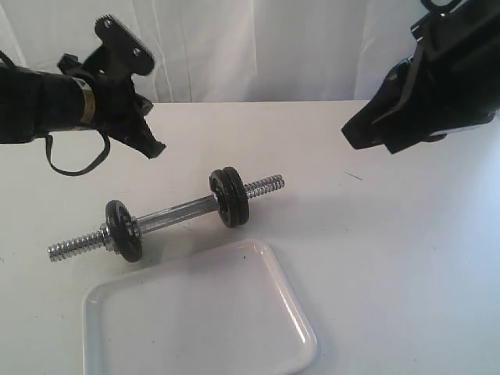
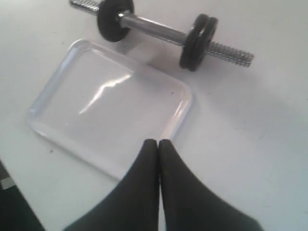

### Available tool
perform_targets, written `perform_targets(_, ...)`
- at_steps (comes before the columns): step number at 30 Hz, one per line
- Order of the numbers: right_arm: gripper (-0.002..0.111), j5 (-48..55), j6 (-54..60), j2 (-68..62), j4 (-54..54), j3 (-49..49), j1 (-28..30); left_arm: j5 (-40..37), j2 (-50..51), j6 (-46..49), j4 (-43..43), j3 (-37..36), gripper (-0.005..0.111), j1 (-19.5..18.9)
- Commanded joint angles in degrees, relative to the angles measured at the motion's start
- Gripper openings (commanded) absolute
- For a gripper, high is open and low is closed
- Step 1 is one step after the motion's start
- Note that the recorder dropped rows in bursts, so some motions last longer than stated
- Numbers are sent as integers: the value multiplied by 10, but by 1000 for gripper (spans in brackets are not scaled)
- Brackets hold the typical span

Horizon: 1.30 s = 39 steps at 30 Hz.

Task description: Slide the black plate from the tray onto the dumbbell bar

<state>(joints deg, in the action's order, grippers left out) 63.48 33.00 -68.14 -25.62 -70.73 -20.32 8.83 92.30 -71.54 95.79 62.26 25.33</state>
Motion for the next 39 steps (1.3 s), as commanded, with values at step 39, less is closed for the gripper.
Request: perform_targets(39,0,-313,-140,16,-2,301,4,-294,-602,229,-431,-310,0,0)
